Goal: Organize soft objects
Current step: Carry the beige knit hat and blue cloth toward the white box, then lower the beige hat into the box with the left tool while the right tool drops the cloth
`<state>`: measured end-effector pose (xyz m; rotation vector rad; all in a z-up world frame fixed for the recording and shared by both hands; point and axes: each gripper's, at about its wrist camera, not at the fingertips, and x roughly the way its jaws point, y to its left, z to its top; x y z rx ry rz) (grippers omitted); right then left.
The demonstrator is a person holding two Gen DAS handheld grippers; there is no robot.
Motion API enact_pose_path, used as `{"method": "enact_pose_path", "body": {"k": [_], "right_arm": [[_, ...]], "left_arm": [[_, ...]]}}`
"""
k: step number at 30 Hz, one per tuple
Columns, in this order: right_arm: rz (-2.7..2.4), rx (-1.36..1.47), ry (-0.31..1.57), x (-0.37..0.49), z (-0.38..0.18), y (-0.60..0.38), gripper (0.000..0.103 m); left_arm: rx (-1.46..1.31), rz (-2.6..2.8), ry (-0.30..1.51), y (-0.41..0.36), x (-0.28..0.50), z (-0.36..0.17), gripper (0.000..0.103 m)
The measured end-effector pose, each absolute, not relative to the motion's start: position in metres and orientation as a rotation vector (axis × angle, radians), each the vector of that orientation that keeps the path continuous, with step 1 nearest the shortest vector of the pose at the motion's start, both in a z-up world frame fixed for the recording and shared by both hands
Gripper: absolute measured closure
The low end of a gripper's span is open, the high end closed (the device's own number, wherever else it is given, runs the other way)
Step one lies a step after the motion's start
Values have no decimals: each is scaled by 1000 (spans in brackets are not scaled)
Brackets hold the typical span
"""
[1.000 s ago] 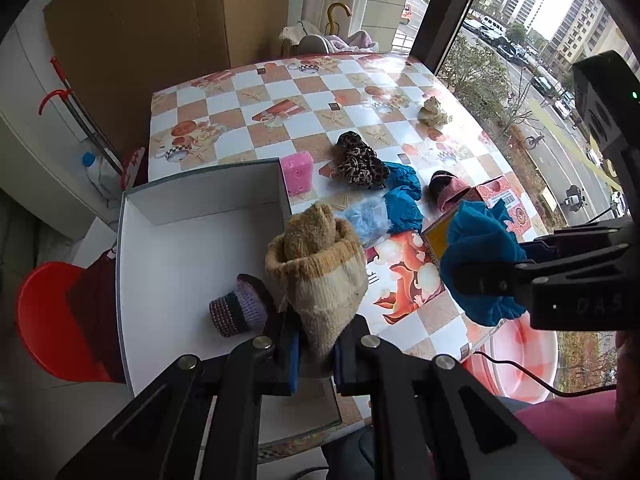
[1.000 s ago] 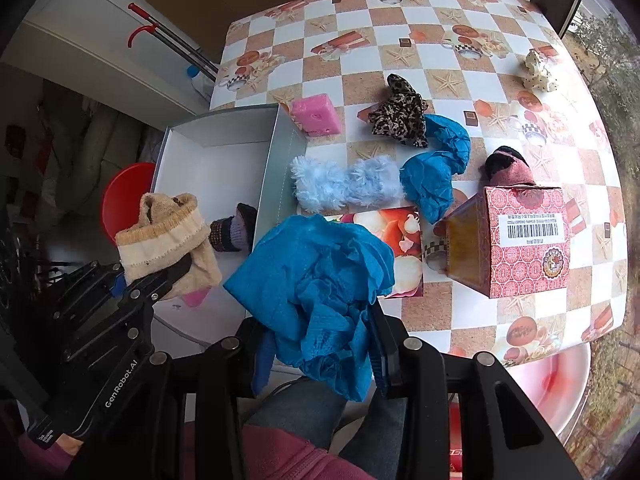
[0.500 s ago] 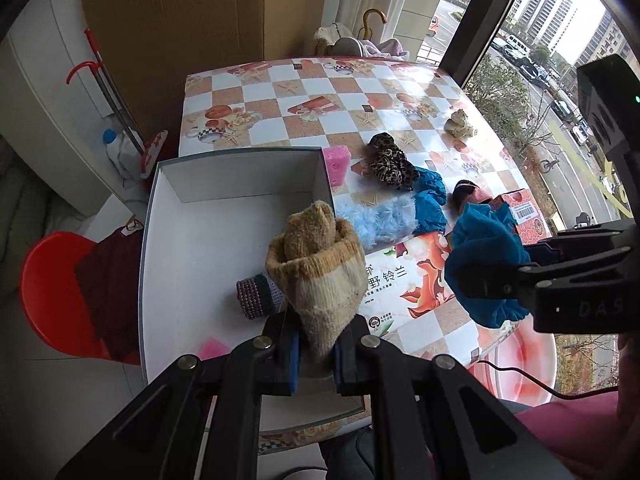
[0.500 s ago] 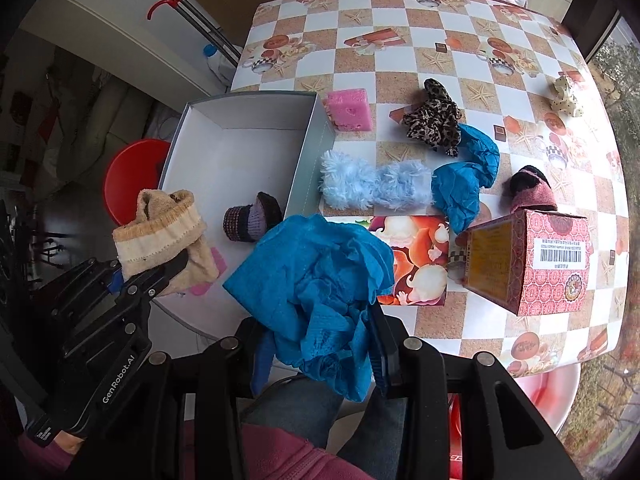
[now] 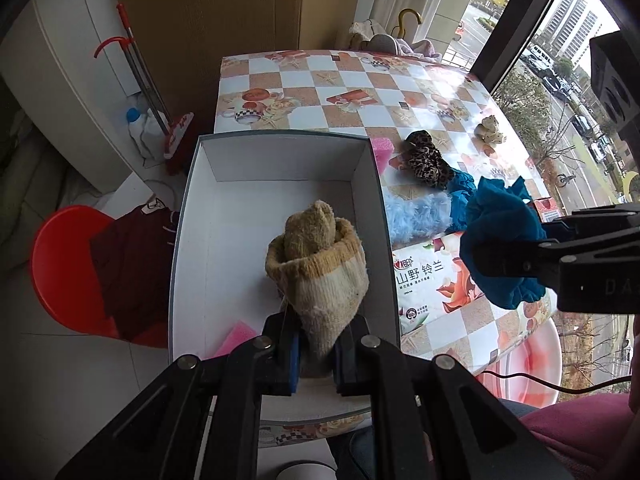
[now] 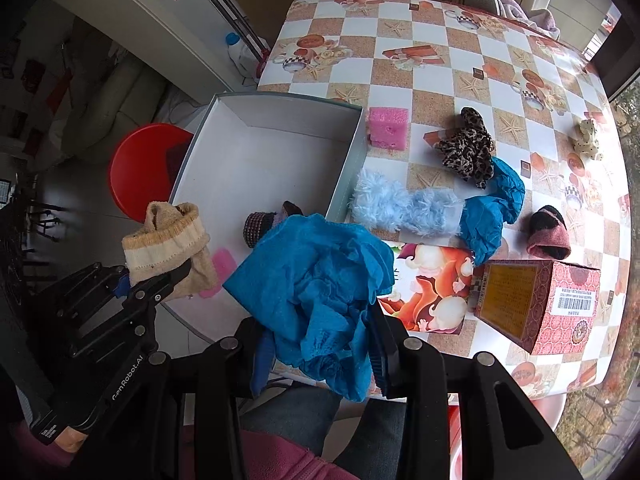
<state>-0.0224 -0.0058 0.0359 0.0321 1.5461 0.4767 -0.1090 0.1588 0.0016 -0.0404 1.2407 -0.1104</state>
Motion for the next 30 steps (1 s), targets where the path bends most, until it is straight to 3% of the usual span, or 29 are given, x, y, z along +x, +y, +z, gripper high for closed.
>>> {"method": "enact_pose_path", "body": {"k": [14,30], "right_arm": [[341,204,1499,-19,38,-45,62],[382,140,1523,-23,34,-30,62]], "left_arm": [[136,-241,1257,126,-85,1,90],[73,-203,1264,134,-97,-3,89]]}}
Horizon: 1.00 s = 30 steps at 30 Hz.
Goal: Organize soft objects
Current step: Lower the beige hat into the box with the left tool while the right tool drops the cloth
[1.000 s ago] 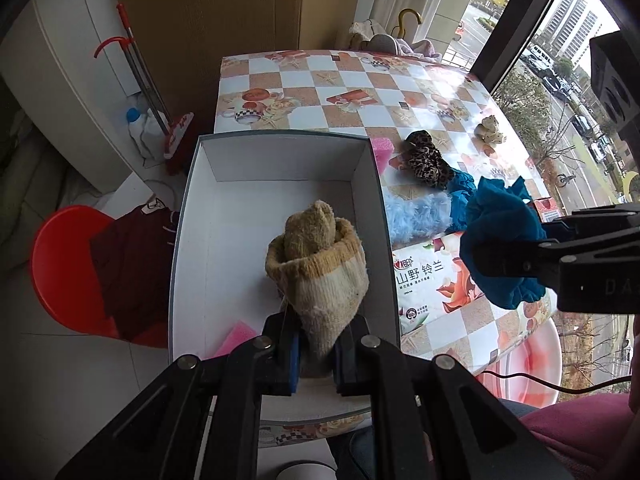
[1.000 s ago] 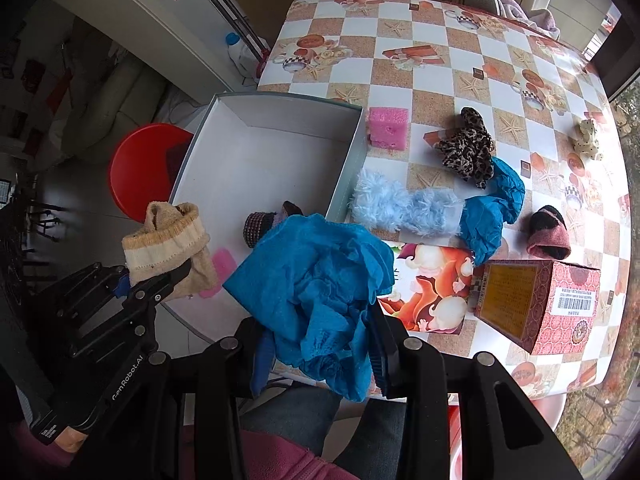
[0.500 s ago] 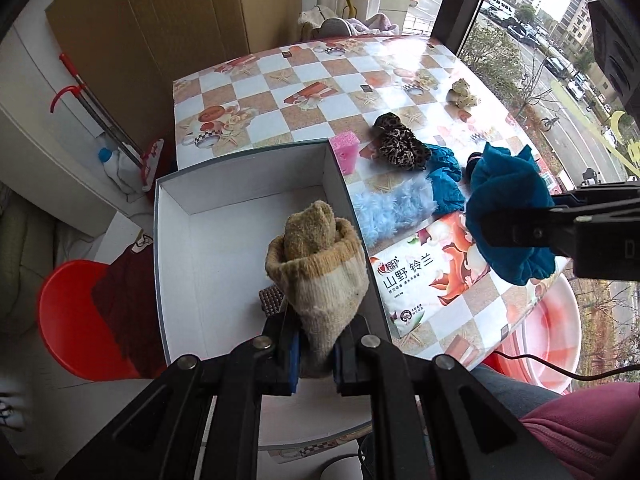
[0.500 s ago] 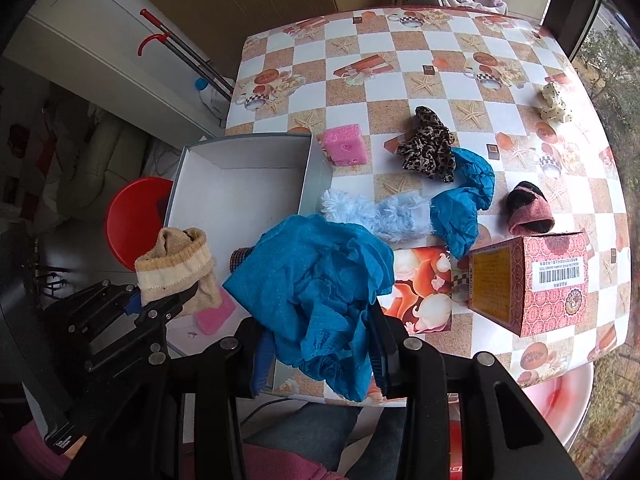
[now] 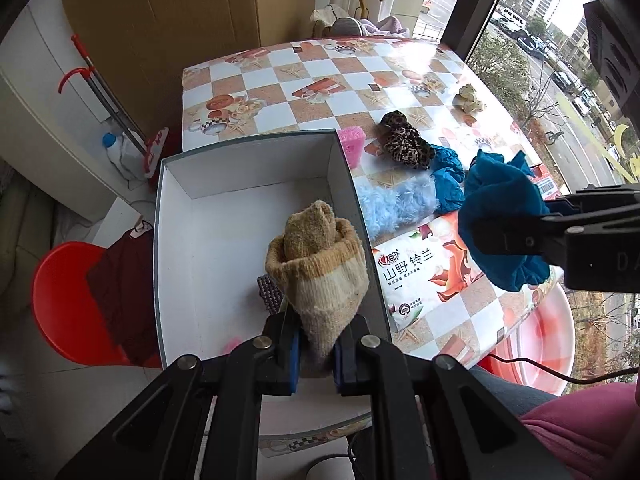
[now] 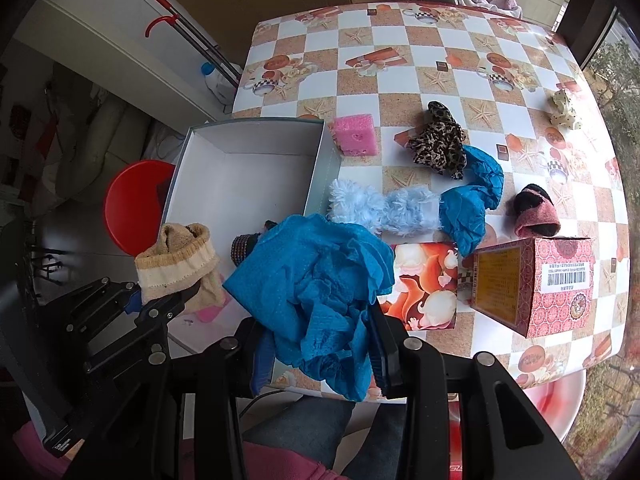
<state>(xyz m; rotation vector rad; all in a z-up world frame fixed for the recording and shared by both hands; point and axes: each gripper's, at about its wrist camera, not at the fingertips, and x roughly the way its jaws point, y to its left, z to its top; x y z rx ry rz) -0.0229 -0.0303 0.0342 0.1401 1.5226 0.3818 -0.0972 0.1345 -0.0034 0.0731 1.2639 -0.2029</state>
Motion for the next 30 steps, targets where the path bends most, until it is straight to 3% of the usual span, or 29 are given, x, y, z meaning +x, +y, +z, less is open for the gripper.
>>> {"method": "enact_pose_path", "body": {"k": [30], "right_arm": [[601,-45,1528,-6,34,51,62]], "left_arm": [[-99,25,1296,187,-112,-25,88]]}}
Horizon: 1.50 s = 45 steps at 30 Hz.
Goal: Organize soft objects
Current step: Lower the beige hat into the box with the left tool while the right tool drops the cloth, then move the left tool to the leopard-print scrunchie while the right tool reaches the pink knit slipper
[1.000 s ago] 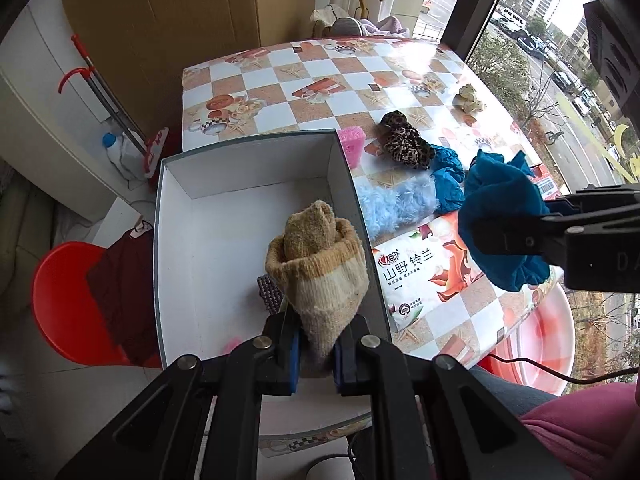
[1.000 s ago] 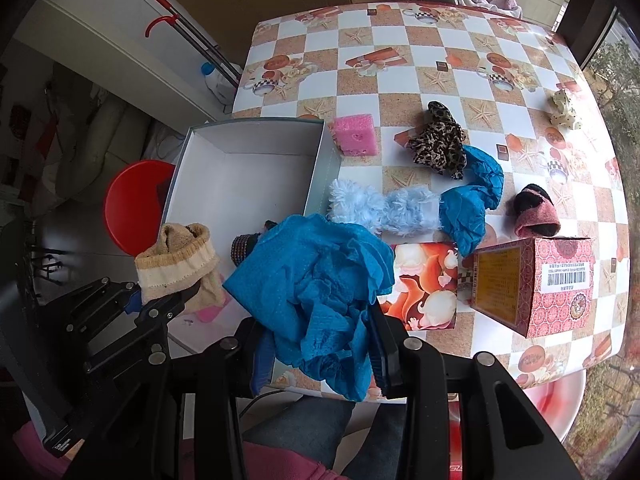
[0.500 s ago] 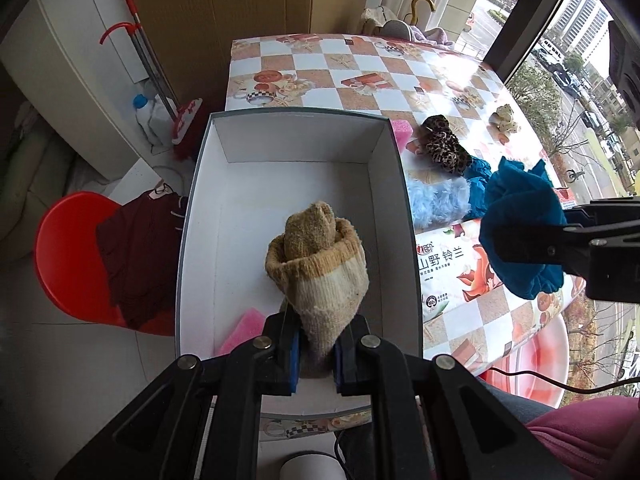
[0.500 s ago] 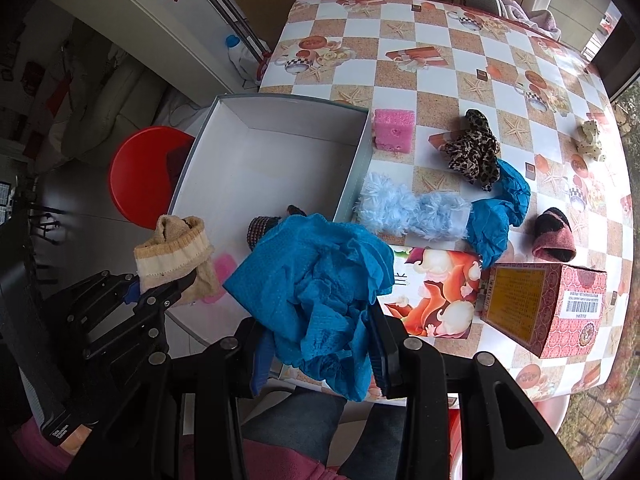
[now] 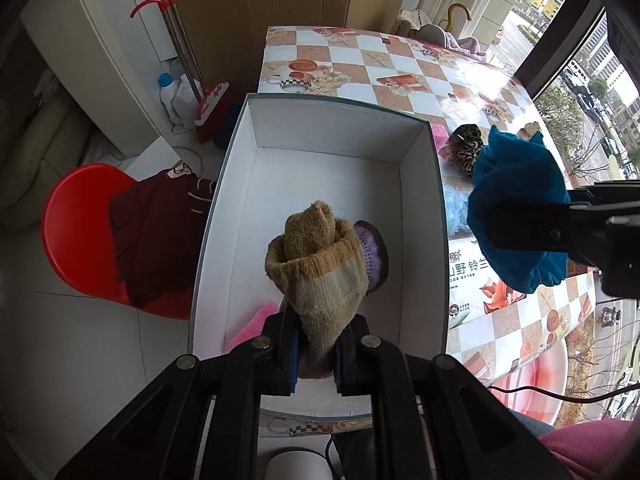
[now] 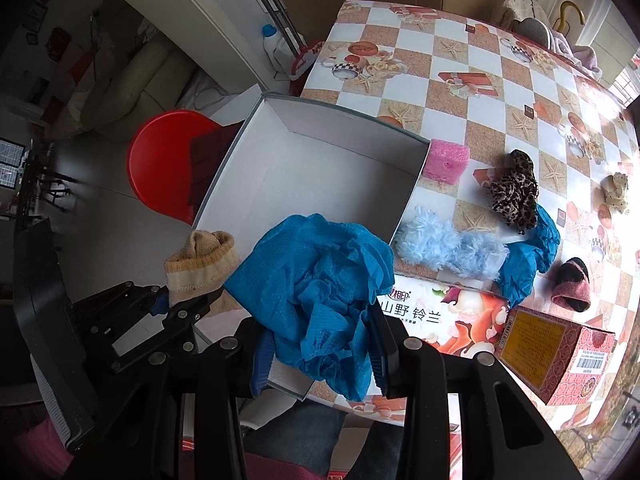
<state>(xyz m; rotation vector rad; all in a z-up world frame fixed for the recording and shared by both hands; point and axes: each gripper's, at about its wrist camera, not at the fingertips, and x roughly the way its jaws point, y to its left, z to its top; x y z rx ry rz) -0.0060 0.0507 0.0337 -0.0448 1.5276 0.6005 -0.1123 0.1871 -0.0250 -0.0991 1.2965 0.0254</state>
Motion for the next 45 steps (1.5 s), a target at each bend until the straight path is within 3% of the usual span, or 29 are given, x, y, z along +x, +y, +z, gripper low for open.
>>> {"method": "enact_pose_path", "body": {"k": [3,5,7,9,10,11,14,16,25,35,45], "right_arm": [[611,-45,1529,4,33,60,60],[618,-59,1528,9,33,66,59],[620,-73,1527,14,32,71,59],[627,-72,1527,18,31,74,47],[627,-63,1524,20,31,75,31],[629,-50,1521,22,32,75,21],[630,-9,1533,30,32,73,19],[627,19,1566,35,28,71,0],[563,126,1646,49,28,11,0],[207,316,1631,89,41,-184,0],[41,425,1796,110,-81,-291,0]], "left_arm": [[-104,37,1282,187,-108,-23,85],[-85,41,1268,185,-107,-20,72],[-53,51,1250,181,-108,-16,35],[-45,52,1229,179,-111,-12,24],[-45,51,1225,179,-112,-11,24],[-47,52,1224,179,-112,-11,23],[-89,48,1229,183,-111,-12,16],[-123,51,1235,187,-110,-13,1],[-169,15,1261,181,-91,-8,0],[60,-170,1250,85,-7,22,0],[430,-285,1304,-42,95,-32,0]]}}
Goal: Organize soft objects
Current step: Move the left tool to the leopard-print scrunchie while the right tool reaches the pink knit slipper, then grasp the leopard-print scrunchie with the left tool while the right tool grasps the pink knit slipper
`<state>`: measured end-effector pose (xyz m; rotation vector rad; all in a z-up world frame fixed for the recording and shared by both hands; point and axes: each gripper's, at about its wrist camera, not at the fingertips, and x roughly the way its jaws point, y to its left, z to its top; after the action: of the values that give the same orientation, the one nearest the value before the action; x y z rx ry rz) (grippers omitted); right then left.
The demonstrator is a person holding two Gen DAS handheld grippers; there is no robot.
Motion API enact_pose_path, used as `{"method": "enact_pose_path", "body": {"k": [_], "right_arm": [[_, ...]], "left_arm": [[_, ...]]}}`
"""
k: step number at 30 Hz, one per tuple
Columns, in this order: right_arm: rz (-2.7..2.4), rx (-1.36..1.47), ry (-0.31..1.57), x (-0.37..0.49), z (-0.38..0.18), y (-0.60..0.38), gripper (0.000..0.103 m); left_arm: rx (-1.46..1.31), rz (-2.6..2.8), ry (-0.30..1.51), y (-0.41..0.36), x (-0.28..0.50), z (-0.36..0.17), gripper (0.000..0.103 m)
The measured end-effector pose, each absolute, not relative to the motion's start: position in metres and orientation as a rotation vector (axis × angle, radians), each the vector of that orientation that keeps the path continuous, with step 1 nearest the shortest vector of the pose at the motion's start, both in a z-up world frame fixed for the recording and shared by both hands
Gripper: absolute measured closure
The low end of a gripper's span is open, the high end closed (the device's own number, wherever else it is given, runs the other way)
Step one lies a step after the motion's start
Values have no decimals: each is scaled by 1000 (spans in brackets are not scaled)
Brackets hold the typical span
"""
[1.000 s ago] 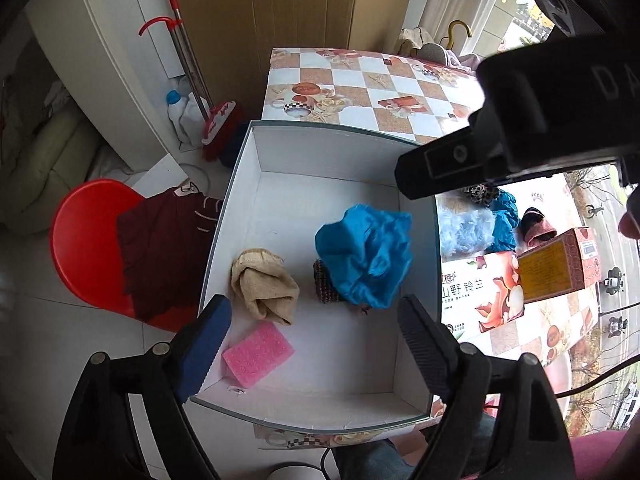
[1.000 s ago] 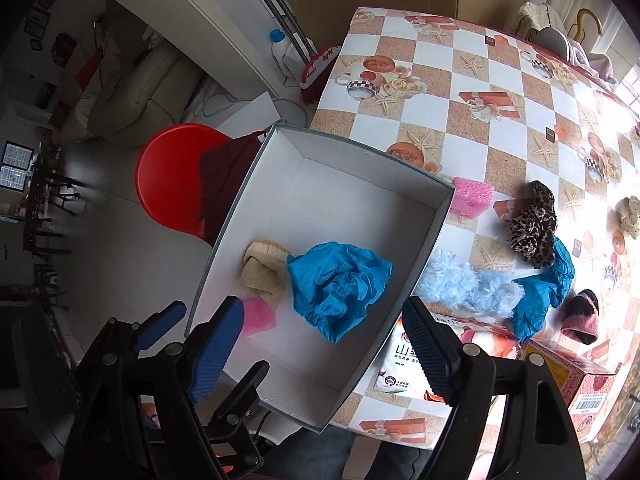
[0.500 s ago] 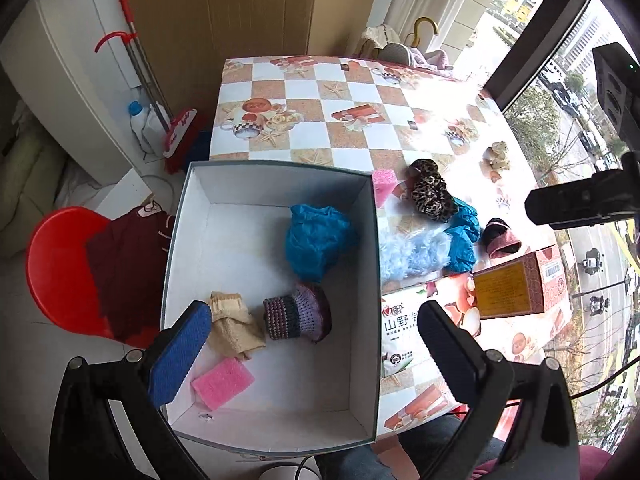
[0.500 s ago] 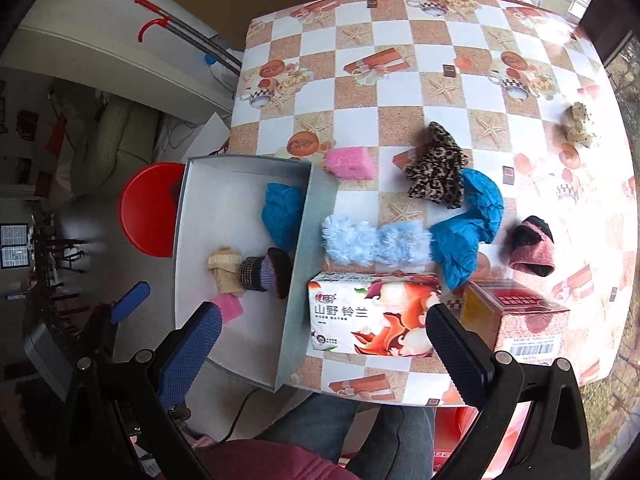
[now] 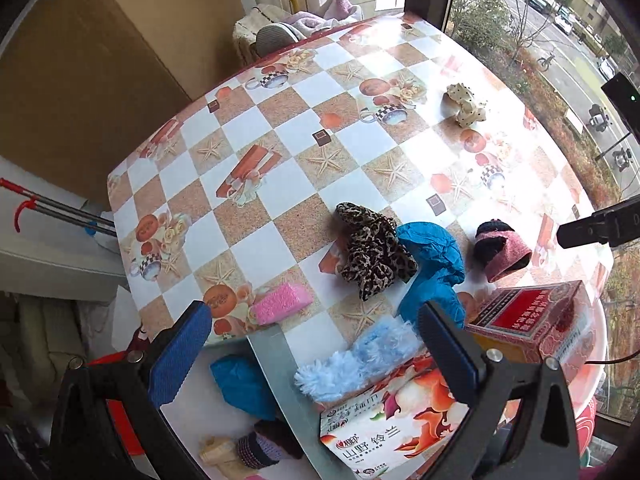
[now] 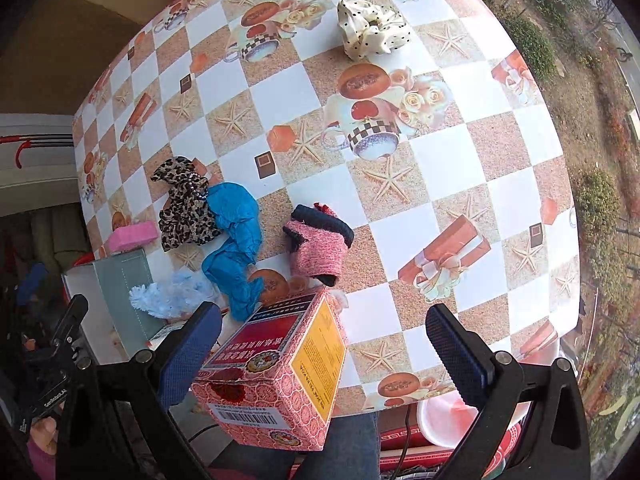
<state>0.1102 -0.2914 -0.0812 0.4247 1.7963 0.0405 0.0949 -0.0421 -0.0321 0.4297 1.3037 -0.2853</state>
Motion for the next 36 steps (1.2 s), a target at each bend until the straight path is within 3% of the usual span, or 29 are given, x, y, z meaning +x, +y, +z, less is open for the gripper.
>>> {"method": "enact_pose_path", "body": {"k": [11,16,19,24,29,36], "right_arm": [[188,483,1938,125,-179,-281,0],[207,314,2001,128,-208,-262,0],[148,158,1993,124,-214,-260,0],[-53,188,1928,129,-211,-316,0],[-67,402,1831,130,-192,-359,0],[-34,391,1810,141,-199,-332,0]], "left_arm": [[699,-332,1536,-102,139,-151,0],[737,-299,1633,-106,150,-185,0],[762,-235,1592,-104,158,-191,0],[723,-58,1465,-86,189,-171,0],[454,-106,1508,-66,199,-144,0],[331,-85,1585,-71,203,-173,0]]}}
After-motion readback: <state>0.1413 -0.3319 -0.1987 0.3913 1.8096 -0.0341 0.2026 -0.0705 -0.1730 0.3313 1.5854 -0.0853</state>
